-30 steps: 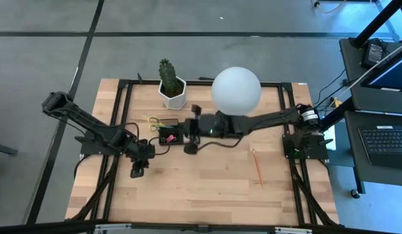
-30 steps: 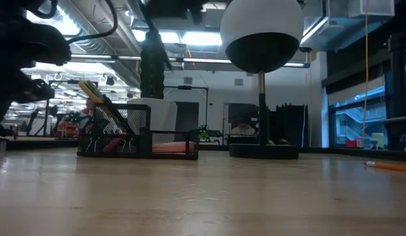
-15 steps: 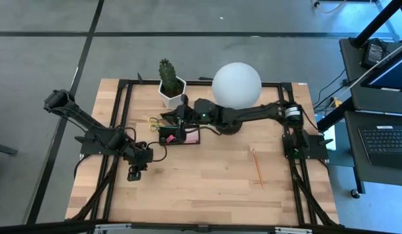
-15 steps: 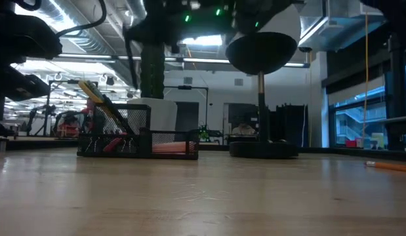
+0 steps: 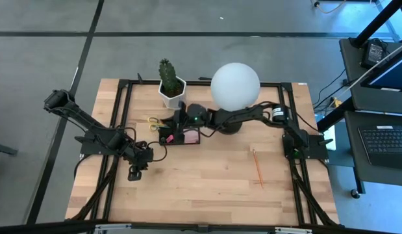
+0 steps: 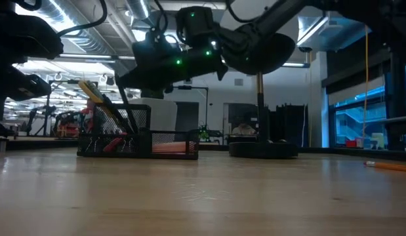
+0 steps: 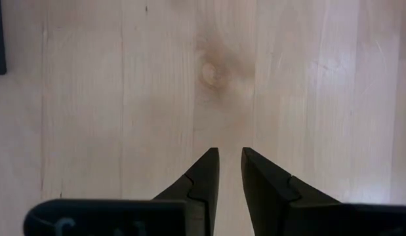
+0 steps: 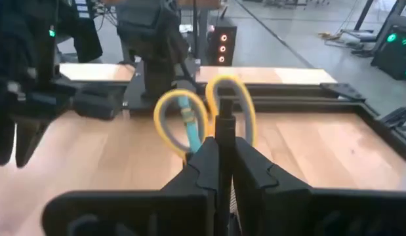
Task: Pick and place office supplies into organizer
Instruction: Put the black pen into the black desk organizer
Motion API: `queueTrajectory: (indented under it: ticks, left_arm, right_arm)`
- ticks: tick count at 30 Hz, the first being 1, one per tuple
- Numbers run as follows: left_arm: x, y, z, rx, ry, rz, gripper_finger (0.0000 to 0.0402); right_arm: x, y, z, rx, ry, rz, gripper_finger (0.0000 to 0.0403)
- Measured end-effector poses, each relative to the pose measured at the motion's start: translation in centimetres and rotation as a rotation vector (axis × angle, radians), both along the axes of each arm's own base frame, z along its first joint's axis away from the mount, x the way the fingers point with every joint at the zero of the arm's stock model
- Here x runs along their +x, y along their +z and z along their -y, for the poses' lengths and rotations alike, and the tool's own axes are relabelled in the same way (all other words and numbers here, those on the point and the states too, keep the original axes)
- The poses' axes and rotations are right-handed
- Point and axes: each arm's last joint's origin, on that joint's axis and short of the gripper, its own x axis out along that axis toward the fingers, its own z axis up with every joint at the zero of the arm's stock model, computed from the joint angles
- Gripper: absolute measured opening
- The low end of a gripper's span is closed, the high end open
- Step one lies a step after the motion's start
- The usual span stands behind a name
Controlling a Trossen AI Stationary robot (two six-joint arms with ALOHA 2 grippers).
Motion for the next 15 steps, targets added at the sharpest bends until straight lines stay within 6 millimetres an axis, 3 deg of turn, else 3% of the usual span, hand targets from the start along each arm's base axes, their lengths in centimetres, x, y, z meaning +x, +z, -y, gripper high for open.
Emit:
queueTrajectory:
  ticks: [11,15]
  left_arm:
    - [0.0,0.0,0.0,0.004,0.003,0.003,0.0061]
    - [0.0,0.0,0.0,0.010,0.013,0.006,0.0061]
  right_arm:
    - [-0.1,-1.4,0.1,0.002,-0.003,-0.082,0.0023]
    - [-0.1,-1.4,0.1,0.004,-0.004,-0.082,0.0041]
